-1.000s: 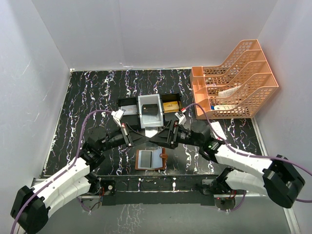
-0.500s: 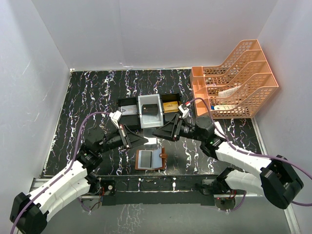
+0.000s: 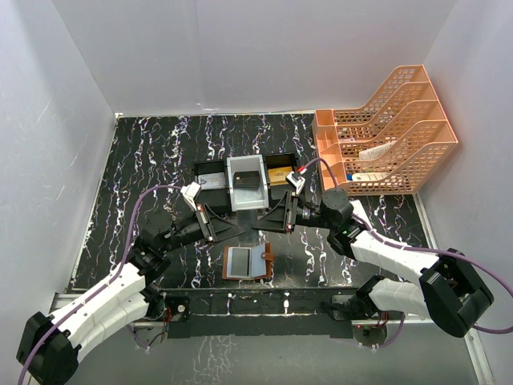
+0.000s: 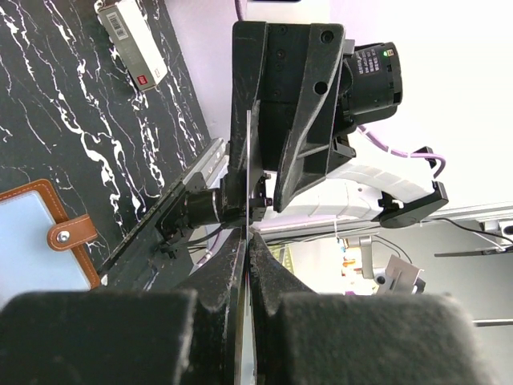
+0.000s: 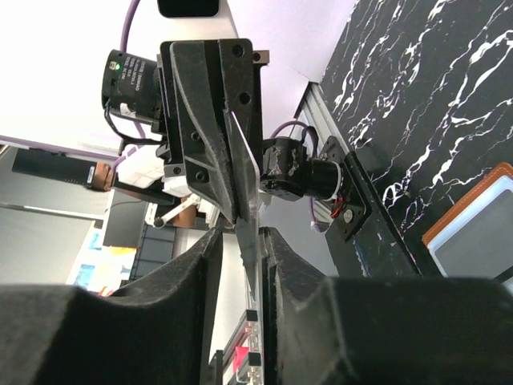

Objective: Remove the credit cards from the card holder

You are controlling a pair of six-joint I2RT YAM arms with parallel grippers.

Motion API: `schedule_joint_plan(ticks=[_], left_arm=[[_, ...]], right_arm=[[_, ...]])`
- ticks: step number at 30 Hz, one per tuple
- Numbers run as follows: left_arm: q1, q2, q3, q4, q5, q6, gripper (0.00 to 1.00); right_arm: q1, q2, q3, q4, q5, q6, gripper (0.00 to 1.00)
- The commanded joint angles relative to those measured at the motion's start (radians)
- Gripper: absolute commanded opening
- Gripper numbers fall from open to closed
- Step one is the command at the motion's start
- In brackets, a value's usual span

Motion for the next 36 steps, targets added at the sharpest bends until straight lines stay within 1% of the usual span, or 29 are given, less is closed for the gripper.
schedule_joint_plan(ticks=[1,4,8,9,12,19,20,22,25,27,28,29,30,31,32,35,36], left_arm=[[0.005,-0.012,-0.005,0.052,0.011,-0.031,0.0],[0.005,-0.004,-0.019,0.06,0.005,-0.037,0.0],[0.005,0.019,-0.062,0.195,0.003,-0.097,0.0],[0.005,0.024,-0.065,0.205,-0.001,-0.1,0.0],[0.005,0.042,-0.059,0.21,0.012,-0.098,0.0],[0.005,0.06,-0.056,0.232,0.02,-0.087,0.0],[0.005,0.062,-0.056,0.232,0.021,-0.085,0.0],[0.005,0.067,-0.056,0.23,0.021,-0.082,0.0],[0.005,0.079,-0.052,0.231,0.021,-0.072,0.0],[0.006,0.084,-0.039,0.2,0.028,-0.056,0.0],[0.005,0.084,-0.028,0.169,0.029,-0.039,0.11],[0.005,0.083,-0.013,0.121,0.029,-0.019,0.19],[0.005,0.08,0.005,0.062,0.022,0.006,0.38],[0.005,0.074,0.026,-0.01,0.007,0.037,0.53],[0.005,0.066,0.061,-0.093,-0.011,0.072,0.65],[0.005,0.036,0.148,-0.341,-0.104,0.191,0.96],[0.005,0.026,0.181,-0.431,-0.149,0.23,0.98]], right_arm=[[-0.001,-0.017,-0.008,0.134,-0.047,0.014,0.22],[0.0,-0.001,-0.011,0.195,-0.063,0.042,0.22],[0.0,0.044,0.01,0.236,-0.095,0.06,0.17],[0.0,0.059,0.012,0.251,-0.098,0.07,0.15],[0.0,0.091,0.006,0.317,-0.092,0.104,0.14],[0.001,0.156,0.024,0.354,-0.099,0.118,0.13],[0.0,0.164,0.028,0.365,-0.106,0.12,0.11],[0.001,0.179,0.034,0.367,-0.112,0.121,0.0],[0.0,0.194,0.034,0.37,-0.109,0.115,0.0],[0.0,0.196,0.034,0.37,-0.101,0.104,0.0],[0.0,0.193,0.035,0.366,-0.092,0.095,0.0],[0.0,0.191,0.037,0.353,-0.085,0.079,0.0],[0.0,0.187,0.042,0.324,-0.074,0.054,0.0],[-0.002,0.176,0.051,0.26,-0.058,0.022,0.0],[-0.004,0.164,0.061,0.199,-0.035,-0.02,0.0],[-0.015,0.115,0.103,-0.01,0.054,-0.153,0.0],[-0.022,0.1,0.119,-0.076,0.087,-0.198,0.0]])
